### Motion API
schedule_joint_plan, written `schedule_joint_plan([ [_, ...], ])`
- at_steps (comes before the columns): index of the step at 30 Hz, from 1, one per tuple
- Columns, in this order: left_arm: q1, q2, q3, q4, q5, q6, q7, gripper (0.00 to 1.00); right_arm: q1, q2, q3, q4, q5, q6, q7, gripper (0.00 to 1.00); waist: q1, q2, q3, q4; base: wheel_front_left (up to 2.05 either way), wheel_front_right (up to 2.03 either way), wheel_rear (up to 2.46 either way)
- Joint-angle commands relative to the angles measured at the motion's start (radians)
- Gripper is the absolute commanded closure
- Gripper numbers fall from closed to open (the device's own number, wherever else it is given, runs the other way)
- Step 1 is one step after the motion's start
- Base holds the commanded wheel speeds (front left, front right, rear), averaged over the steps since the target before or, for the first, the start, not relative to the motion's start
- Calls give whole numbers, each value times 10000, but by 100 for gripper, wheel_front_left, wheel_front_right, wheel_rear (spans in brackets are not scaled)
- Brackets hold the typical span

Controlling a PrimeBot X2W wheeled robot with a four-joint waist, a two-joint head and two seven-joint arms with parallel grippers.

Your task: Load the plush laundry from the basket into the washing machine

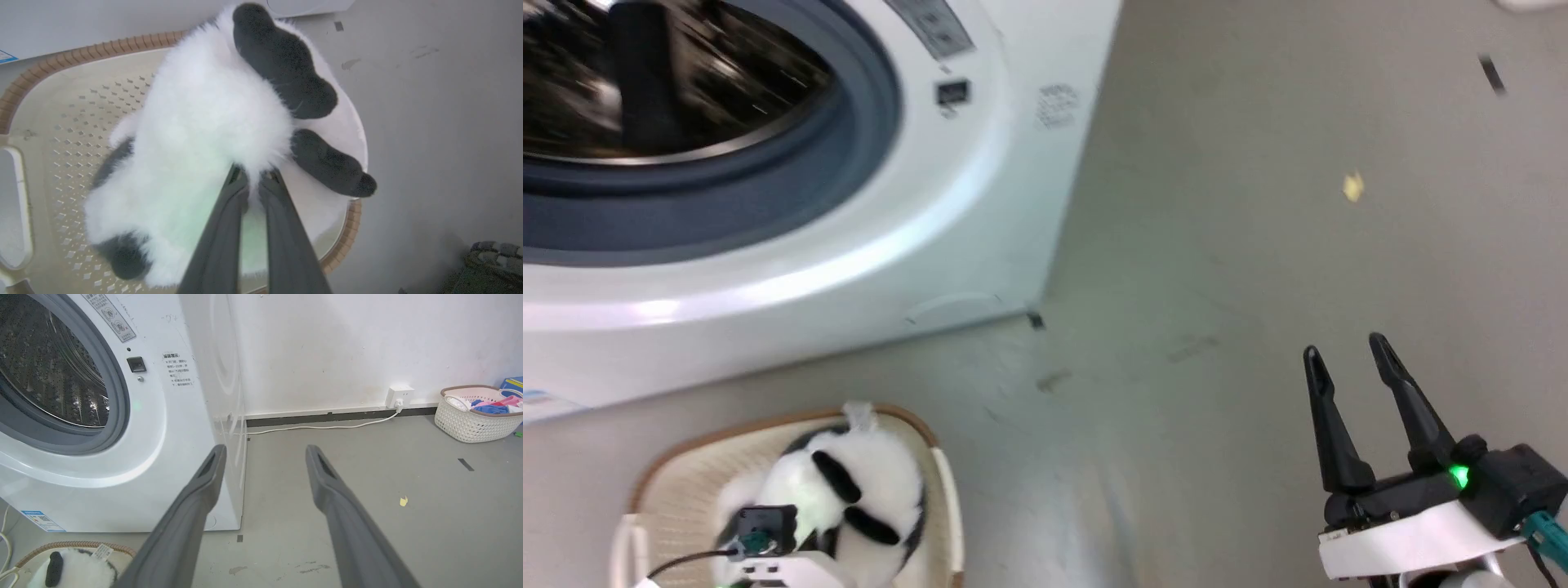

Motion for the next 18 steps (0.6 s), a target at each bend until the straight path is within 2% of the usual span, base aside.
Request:
schedule_joint_plan([
  [1,354,-51,91,-526,83,54,-87,100,141,11,-26,30,-100,-9,-45,0,3,-1,-1132,998,0,0,0],
  [2,582,-92,129,-944,180,76,-87,100,200,11,-35,37,-148,-9,-45,0,3,-1,-1326,1161,0,0,0],
  [3,1251,-171,268,-2190,517,150,-89,100,363,11,-30,55,-262,-9,-45,0,3,-1,-1786,1557,0,0,0],
  [9,2383,-396,798,-4922,1202,295,-90,100,627,11,-93,67,-347,-9,-45,0,3,-1,-2394,2148,0,0,0],
  [10,2709,-466,945,-5885,1513,303,-90,100,687,11,-117,66,-338,-9,-45,0,3,-1,-2497,2267,0,0,0],
  [18,3071,-668,1700,-9197,2370,192,-91,100,547,11,-108,-75,-262,-9,-45,0,3,-1,-2182,2315,0,0,0],
])
